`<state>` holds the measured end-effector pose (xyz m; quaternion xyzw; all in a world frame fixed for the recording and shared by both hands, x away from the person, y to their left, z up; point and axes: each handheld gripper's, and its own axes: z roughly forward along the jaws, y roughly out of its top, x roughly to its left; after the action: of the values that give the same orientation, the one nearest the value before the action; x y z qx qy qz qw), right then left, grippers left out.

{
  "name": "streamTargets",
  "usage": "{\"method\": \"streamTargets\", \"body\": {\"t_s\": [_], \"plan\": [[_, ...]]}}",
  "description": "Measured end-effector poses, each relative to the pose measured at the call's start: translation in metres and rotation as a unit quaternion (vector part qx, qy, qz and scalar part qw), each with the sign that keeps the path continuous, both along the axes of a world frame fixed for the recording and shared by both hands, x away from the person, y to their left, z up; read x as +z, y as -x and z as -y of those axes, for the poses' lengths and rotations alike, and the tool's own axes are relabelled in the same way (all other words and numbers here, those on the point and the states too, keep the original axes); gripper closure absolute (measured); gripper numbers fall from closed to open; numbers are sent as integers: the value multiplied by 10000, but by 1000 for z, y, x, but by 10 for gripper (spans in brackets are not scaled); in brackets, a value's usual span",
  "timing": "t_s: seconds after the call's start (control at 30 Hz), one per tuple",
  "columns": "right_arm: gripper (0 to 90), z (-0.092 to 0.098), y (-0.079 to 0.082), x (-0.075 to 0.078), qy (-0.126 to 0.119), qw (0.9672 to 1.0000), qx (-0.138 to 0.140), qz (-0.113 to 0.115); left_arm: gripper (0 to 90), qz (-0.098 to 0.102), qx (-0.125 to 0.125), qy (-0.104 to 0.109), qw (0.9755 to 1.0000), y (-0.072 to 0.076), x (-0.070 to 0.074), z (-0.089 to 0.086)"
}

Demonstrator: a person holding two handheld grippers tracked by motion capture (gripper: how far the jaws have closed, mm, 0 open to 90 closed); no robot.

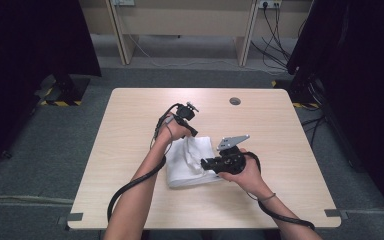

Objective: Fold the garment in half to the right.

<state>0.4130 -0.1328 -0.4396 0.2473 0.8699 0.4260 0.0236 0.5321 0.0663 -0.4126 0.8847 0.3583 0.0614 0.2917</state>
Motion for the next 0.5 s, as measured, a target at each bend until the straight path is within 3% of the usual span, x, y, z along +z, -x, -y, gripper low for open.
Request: {"method": "streamTargets", "body": {"t_s": [0.5], "plan": [[752, 7, 1, -6, 61, 9999, -122, -7, 735, 32, 13, 2, 10000, 0, -1, 6]]}}
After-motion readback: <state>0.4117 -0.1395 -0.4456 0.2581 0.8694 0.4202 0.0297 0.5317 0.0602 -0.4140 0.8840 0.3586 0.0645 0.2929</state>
